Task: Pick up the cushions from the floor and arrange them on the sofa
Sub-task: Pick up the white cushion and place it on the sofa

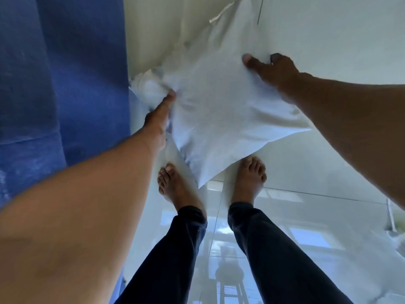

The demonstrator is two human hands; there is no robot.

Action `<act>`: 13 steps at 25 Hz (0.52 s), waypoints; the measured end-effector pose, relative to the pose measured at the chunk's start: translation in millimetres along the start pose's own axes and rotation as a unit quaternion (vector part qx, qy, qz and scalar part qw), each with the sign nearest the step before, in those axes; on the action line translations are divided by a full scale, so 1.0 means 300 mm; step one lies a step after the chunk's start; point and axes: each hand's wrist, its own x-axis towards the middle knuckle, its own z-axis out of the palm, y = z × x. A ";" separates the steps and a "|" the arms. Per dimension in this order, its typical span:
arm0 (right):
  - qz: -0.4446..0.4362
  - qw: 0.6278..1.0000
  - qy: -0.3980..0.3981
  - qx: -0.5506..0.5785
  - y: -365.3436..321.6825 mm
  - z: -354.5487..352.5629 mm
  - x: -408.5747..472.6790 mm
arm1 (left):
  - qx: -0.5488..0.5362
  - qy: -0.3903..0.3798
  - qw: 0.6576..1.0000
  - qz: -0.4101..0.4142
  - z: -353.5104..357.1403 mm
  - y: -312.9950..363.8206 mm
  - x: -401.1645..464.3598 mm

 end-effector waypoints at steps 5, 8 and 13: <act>0.007 0.995 -0.013 0.100 -0.006 -0.073 -0.160 | -0.087 -0.047 0.995 0.033 0.000 0.018 -0.090; -0.009 0.989 0.012 0.149 -0.060 -0.221 -0.346 | -0.086 -0.055 0.994 0.047 -0.022 0.059 -0.336; -0.053 0.977 0.035 0.202 -0.223 -0.506 -0.716 | -0.080 -0.087 0.987 0.105 -0.098 0.143 -0.794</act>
